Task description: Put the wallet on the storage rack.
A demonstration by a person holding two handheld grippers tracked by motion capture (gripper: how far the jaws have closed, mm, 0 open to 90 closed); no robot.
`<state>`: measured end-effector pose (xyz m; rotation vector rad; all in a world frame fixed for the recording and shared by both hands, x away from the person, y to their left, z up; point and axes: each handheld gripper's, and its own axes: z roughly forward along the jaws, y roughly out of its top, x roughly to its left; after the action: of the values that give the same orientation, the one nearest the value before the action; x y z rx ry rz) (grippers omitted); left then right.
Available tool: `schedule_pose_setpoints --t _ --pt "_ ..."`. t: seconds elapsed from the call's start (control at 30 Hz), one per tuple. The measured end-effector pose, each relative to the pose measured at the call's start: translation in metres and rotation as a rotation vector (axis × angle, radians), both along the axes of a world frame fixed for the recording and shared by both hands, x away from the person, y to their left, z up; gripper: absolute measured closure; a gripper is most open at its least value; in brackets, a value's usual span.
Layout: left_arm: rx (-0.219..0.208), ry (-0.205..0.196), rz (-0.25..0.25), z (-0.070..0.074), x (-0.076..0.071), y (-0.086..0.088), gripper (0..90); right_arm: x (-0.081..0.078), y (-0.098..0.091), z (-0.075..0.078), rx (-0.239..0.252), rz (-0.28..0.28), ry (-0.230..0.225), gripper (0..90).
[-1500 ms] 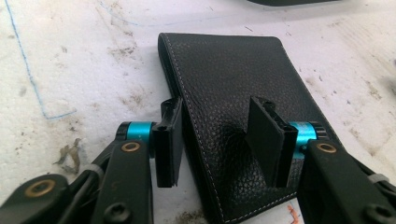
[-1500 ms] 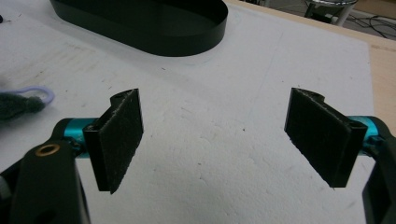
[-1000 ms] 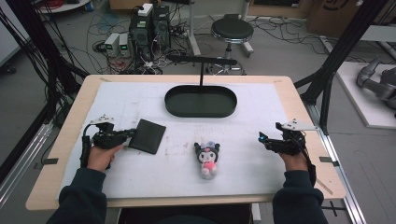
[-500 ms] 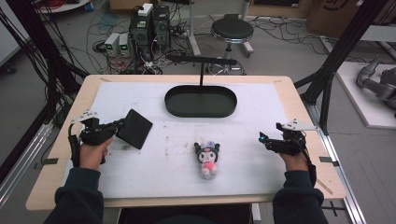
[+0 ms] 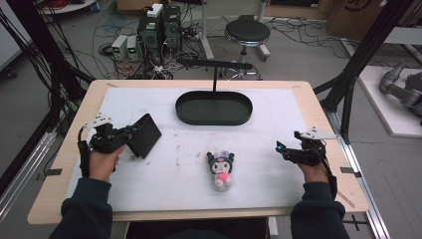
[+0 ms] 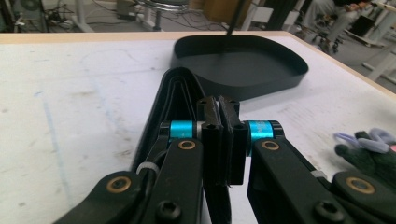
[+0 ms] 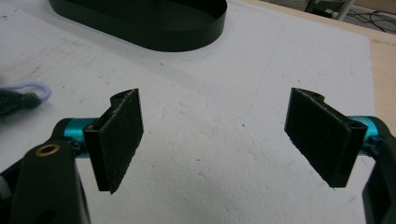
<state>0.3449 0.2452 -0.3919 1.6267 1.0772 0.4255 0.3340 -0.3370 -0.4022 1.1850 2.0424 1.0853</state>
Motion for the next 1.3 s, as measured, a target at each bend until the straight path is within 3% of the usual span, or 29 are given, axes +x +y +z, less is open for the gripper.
schedule_pose_setpoints --t 0.13,0.4,0.7,0.8,0.97,1.3 --pt "0.014 0.004 -0.036 0.001 -0.001 -0.013 87.6 -0.001 0.000 0.000 0.006 -0.004 0.003 19.7" --pt "0.030 -0.008 -0.051 0.002 -0.004 -0.024 87.6 -0.001 0.000 0.000 0.006 -0.003 0.003 19.7" --pt "-0.024 0.013 -0.080 0.000 -0.004 -0.027 87.6 -0.001 0.000 0.000 0.002 -0.003 0.003 19.8" --pt "-0.007 0.013 -0.092 0.000 -0.005 -0.031 87.6 -0.001 0.000 0.000 0.003 -0.003 0.003 19.7" --pt "0.062 -0.015 -0.107 0.000 -0.010 -0.039 87.1 -0.001 0.000 0.001 0.005 -0.004 0.001 19.7" --pt "0.033 -0.011 -0.101 -0.003 -0.008 -0.035 82.8 -0.001 0.000 0.001 0.005 -0.004 0.003 19.8"
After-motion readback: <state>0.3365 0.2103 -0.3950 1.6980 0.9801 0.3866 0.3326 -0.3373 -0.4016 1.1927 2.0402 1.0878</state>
